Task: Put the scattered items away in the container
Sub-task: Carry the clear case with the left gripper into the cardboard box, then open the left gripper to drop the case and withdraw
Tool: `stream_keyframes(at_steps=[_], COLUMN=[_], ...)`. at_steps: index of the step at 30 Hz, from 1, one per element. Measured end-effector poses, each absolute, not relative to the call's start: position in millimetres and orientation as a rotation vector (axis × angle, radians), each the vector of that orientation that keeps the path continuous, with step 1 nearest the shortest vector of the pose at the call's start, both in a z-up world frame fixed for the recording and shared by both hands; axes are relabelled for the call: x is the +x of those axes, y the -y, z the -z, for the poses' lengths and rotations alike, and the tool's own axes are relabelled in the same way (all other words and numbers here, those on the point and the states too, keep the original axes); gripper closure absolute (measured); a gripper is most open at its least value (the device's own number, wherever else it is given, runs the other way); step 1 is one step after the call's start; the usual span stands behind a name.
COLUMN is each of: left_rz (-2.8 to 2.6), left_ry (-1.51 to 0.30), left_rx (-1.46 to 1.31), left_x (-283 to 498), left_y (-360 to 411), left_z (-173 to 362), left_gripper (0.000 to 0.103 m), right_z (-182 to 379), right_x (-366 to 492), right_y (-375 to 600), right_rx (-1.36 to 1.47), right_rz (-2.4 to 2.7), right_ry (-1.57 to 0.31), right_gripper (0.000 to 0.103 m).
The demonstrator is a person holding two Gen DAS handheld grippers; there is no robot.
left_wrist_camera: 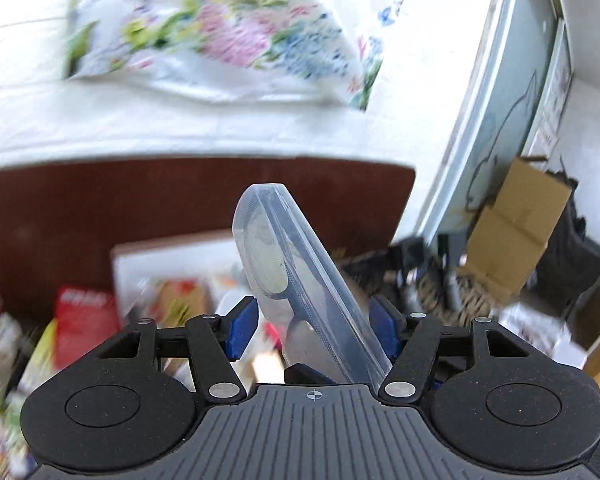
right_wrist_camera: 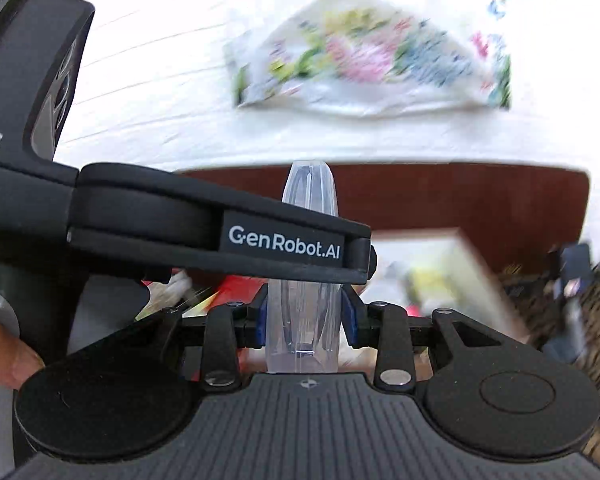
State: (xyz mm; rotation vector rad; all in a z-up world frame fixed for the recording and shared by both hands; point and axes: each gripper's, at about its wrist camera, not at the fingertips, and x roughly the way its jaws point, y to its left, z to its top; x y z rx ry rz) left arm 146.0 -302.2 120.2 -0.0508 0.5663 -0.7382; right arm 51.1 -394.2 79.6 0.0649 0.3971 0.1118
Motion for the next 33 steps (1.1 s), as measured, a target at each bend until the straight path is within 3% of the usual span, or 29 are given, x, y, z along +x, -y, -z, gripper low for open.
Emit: stream_keyframes(at_steps=[5,15,17,19,21,23,26,33], left_rz=[0.783,0.833,0.825,0.745,0.657,0.669,0.692,0.718], left_ry=[-0.615,-0.795,-0.817,-0.855,-0.886,-0.93,-0.983,-0.956], left_rx=[-0.058,-0.114,-0.123,-0.101,-0.102,-0.136,-0.17,-0.091], left_x=[199,296,312,325,332,335,335,298], left_y=[349,425,433,439,437,430,420,406], left_z=[-95,-14,-5,2,7,13,20,2], left_gripper=[0.039,0.038,0.031,0.005,0.003,0.001,0.001,0.001], right_z=[-79,-5,3,11,23,33,36,21], right_x=[108,195,212,230,248,256,246,225], right_y=[437,506,513,518,521,521,517,504], right_rx=[0.038,0.048,0.044,0.029,0.008,-0.011,-0.066,-0.088], right_rz=[-0.079,-0.008,0.0,0.013,0.025,0.047,0.058,0.042], right_ry=[-0.44,-0.613,-0.632,-0.652,-0.706,-0.75,-0.715,-0.702], right_gripper=[0.064,0.064,0.064,0.064,0.063,0.035,0.027,0.02])
